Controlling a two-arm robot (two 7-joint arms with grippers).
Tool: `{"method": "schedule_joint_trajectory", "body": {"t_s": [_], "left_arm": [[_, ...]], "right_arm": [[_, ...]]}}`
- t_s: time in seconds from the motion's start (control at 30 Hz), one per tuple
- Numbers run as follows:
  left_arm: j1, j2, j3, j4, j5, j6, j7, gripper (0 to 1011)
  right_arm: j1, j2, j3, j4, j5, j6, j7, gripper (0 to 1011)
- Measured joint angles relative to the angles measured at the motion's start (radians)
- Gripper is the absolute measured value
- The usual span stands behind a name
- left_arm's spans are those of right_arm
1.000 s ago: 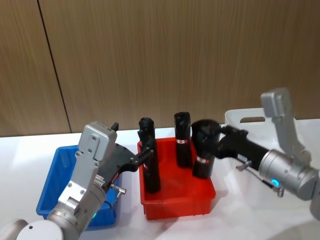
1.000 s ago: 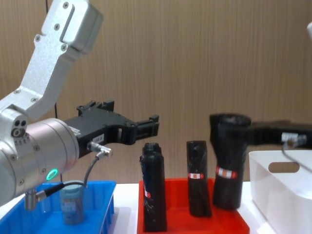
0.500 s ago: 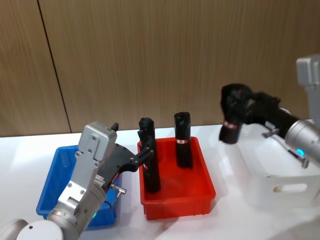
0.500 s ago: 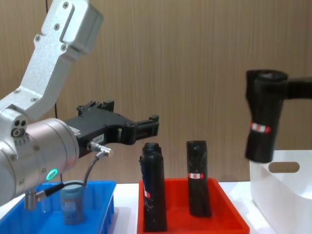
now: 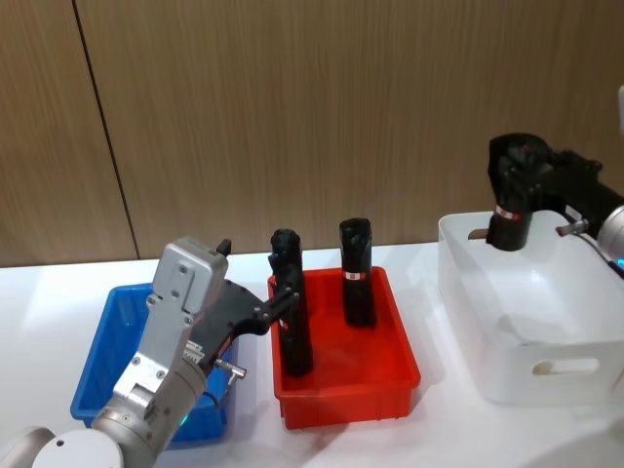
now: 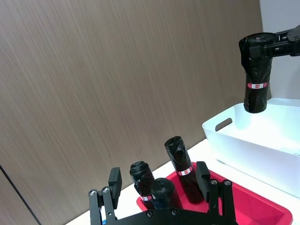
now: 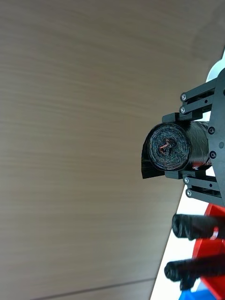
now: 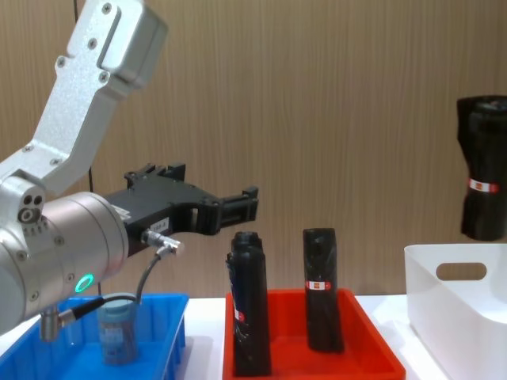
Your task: Pick the cotton swabs from the blue box and place them into the white box.
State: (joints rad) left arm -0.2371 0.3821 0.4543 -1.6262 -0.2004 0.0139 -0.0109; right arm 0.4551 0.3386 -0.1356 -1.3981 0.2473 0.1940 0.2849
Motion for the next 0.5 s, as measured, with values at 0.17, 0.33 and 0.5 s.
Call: {"method": "schedule_joint_trajectory", "body": {"t_s": [0.17, 0.33, 0.5], "left_arm": [[0.000, 0.000, 0.000, 0.000, 0.000, 0.000, 0.000, 1004], [0.000, 0.000, 0.000, 0.000, 0.000, 0.000, 0.000, 1004], [0.000, 0.000, 0.000, 0.000, 0.000, 0.000, 0.000, 1004]], "right_arm": [[0.020, 0.003, 0.004, 0.049, -0.023, -0.002, -0.003, 554], [0.034, 0.003, 0.004, 0.095, -0.037, -0.002, -0.003, 554], [0.048, 0.000, 0.001, 0.153, -0.048, -0.004, 0.001, 554]]}}
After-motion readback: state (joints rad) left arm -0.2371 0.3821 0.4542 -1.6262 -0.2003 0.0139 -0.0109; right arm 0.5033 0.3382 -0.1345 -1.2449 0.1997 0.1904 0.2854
